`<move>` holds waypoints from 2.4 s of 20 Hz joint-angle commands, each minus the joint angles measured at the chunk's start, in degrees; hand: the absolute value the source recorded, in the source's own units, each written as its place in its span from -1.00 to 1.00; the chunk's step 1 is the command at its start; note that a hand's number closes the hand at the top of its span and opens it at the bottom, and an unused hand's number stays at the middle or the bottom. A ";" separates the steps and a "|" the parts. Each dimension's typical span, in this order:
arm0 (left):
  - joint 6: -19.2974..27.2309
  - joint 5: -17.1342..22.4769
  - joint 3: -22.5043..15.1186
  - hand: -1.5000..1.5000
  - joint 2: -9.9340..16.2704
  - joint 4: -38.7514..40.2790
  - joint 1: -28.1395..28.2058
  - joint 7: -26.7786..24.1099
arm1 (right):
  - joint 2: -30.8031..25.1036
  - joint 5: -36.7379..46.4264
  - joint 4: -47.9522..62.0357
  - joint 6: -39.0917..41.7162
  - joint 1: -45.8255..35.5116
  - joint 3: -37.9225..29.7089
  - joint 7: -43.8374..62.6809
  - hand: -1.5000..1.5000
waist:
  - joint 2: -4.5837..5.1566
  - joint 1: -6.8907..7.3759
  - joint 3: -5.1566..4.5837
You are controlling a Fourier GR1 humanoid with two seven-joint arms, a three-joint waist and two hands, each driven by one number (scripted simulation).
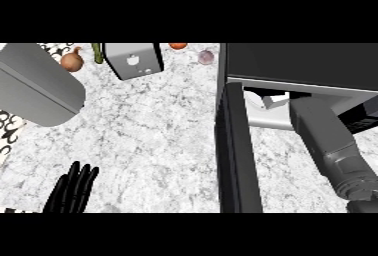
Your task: Pick up the milk, place it into the microwave and close the microwave
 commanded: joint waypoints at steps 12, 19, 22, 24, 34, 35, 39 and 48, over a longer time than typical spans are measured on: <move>-1.11 -0.23 -0.83 -1.00 -0.28 6.33 -6.30 3.13 | 1.83 -2.34 4.15 11.24 5.00 -2.91 -11.63 -1.00 | -1.11 -3.45 -0.15; -2.54 -2.78 -5.58 -1.00 -0.25 9.70 -8.92 4.77 | 1.25 -3.86 3.58 19.84 10.64 -3.70 -15.23 -1.00 | -2.29 -5.54 -0.26; -4.85 -2.95 -6.71 1.00 1.24 11.35 -10.20 5.05 | 4.13 -4.46 1.83 17.65 11.25 -3.77 -15.46 -1.00 | -2.62 -5.99 -0.32; -4.35 -5.74 -7.73 1.00 -0.46 16.59 -15.20 5.49 | 3.45 -3.99 1.63 18.58 14.77 -3.30 -18.76 -1.00 | -2.55 -6.54 -0.31; -2.94 -9.90 -7.18 1.00 -3.84 26.72 -24.34 7.71 | 2.74 -3.56 -11.16 25.87 28.16 1.16 -19.44 -1.00 | -3.28 -8.37 -0.46; -2.32 -11.74 -7.07 1.00 -4.11 28.39 -26.35 7.80 | 4.25 -3.46 -12.75 24.23 29.01 1.65 -18.45 -1.00 | -3.44 -9.01 -0.51; -5.82 -12.11 -12.15 1.00 -4.76 31.09 -28.57 12.82 | -1.57 -4.85 -18.64 31.44 33.39 1.79 -17.63 -1.00 | -3.58 -10.03 -0.53; 2.75 -7.43 -24.59 1.00 -4.83 46.20 -33.06 7.33 | 0.32 -8.57 -44.47 31.65 50.67 4.81 -10.80 -1.00 | -3.44 -10.75 -0.68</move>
